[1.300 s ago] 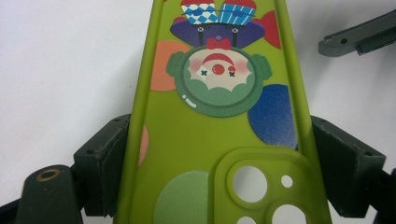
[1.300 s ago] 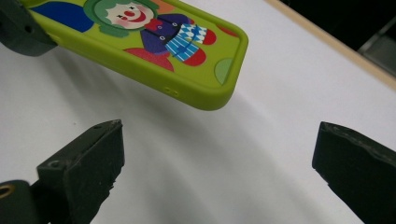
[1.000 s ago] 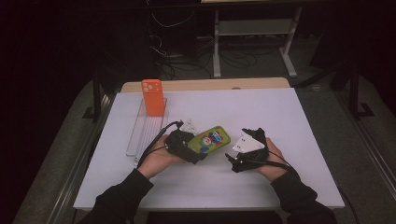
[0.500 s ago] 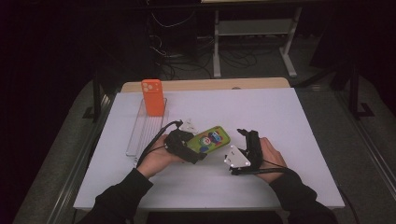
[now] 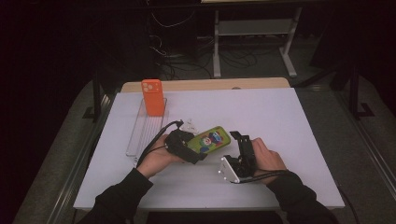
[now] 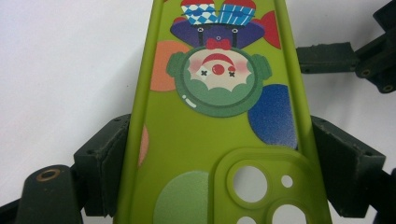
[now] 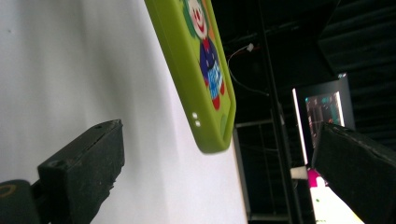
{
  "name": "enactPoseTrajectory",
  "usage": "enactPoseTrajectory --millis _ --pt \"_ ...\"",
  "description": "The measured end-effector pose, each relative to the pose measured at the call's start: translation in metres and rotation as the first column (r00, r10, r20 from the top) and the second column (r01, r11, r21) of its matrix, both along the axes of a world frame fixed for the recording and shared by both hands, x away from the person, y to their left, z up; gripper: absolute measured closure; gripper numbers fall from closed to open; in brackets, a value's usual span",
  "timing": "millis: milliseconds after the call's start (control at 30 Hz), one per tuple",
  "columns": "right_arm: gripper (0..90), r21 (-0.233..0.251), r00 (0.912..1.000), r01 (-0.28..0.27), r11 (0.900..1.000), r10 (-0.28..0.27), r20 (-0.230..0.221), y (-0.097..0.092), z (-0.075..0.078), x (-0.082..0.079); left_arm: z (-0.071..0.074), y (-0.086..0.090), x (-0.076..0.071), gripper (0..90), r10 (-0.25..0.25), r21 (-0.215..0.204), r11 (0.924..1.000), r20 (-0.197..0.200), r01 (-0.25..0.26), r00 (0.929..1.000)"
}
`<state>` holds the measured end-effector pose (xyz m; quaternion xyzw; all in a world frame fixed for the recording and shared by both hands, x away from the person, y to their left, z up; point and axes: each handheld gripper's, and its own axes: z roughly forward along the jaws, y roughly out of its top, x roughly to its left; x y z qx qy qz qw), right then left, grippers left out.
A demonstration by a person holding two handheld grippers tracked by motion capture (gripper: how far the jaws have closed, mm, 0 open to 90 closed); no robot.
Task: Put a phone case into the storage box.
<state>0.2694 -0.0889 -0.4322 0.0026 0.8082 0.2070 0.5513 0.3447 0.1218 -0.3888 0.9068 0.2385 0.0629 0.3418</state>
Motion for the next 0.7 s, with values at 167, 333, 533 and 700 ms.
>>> enactPoseTrajectory --millis 167,333,533,700 --pt "2.6 -0.069 0.9970 -0.040 0.9968 0.044 0.064 0.005 0.001 0.000 -0.001 -0.003 -0.002 15.3 0.001 -0.016 0.9999 -0.003 -0.001 1.0000" --pt "9.3 -0.097 0.9944 -0.044 0.9944 0.053 0.091 0.011 -0.001 -0.002 0.001 -0.004 -0.003 15.3 -0.022 -0.001 0.9998 0.004 0.022 0.9997" --pt "17.3 -0.114 0.9895 -0.049 0.9923 0.063 0.130 0.016 0.001 -0.004 0.001 -0.006 -0.004 15.3 -0.039 -0.012 0.9992 -0.002 0.039 0.9992" --pt "33.7 -0.141 0.9876 -0.050 0.9887 0.070 0.141 0.018 -0.002 -0.005 0.002 -0.005 -0.004 15.3 -0.055 0.004 0.9985 0.006 0.055 0.9985"
